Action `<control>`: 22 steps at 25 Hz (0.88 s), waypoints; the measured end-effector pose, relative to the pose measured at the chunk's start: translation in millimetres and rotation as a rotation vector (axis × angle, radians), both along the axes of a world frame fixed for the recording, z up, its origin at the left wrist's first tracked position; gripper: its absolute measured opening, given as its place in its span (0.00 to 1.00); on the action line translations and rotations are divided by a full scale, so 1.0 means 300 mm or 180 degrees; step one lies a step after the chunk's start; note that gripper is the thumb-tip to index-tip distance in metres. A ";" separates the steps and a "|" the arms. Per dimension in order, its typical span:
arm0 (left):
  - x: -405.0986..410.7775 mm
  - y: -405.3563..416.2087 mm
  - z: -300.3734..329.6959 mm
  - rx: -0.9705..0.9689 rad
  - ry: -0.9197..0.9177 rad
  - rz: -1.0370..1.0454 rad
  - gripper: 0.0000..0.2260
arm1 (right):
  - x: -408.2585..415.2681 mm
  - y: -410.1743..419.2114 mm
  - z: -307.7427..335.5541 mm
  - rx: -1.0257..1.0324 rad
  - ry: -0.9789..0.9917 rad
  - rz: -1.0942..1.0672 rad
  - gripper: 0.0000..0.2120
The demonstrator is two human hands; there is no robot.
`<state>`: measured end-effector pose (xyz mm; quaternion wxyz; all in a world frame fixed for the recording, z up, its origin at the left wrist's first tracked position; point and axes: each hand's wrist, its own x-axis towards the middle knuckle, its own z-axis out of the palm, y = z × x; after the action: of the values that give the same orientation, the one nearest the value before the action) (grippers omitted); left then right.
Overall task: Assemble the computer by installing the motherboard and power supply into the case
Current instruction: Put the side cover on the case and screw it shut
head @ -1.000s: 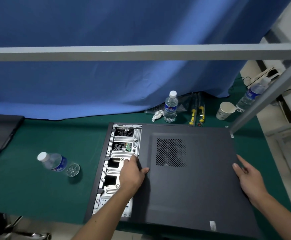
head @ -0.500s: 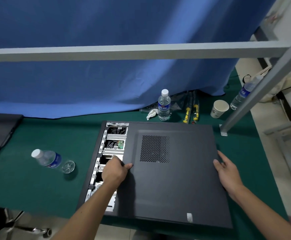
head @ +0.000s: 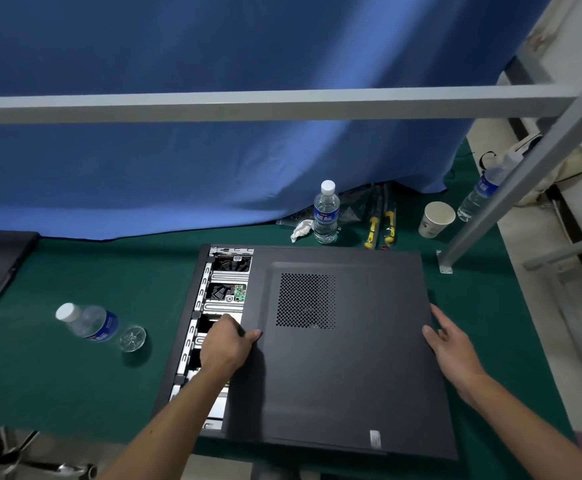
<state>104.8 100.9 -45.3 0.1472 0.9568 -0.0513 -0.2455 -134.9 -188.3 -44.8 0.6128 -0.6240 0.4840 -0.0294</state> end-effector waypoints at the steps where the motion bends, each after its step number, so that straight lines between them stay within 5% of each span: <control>1: 0.006 0.005 -0.002 -0.0015 0.0032 -0.0026 0.18 | 0.004 0.009 0.001 -0.0025 -0.0012 -0.0017 0.25; 22: 0.056 0.038 -0.018 -0.0123 0.0145 -0.0356 0.16 | 0.024 0.020 0.020 0.0009 0.0107 -0.0288 0.24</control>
<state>121.5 112.4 -50.8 0.1528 0.9436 -0.1060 -0.2740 -127.7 -182.3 -38.9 0.6036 -0.6010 0.5219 -0.0459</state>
